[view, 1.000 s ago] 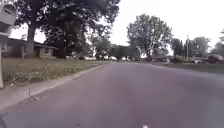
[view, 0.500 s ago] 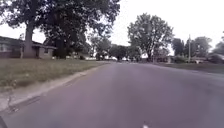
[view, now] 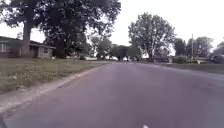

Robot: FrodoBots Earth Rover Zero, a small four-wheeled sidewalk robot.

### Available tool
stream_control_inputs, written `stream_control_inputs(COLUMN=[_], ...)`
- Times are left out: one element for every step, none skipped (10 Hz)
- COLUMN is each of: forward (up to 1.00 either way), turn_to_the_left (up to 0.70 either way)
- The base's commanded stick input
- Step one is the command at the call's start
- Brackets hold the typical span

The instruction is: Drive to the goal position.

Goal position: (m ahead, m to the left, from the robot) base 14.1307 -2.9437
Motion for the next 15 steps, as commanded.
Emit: stream_control_inputs(forward=[1.00, 1.00, 1.00, 1.00, 1.00, 1.00, 1.00, 1.00, 1.00, 1.00, 1.00, 1.00, 1.00, 1.00, 1.00], turn_to_the_left=[0.00, 0.00, 0.00, 0.00, 0.00, 0.00, 0.00, 0.00, 0.00, 0.00, 0.00, 0.00, 0.00, 0.00, 0.00])
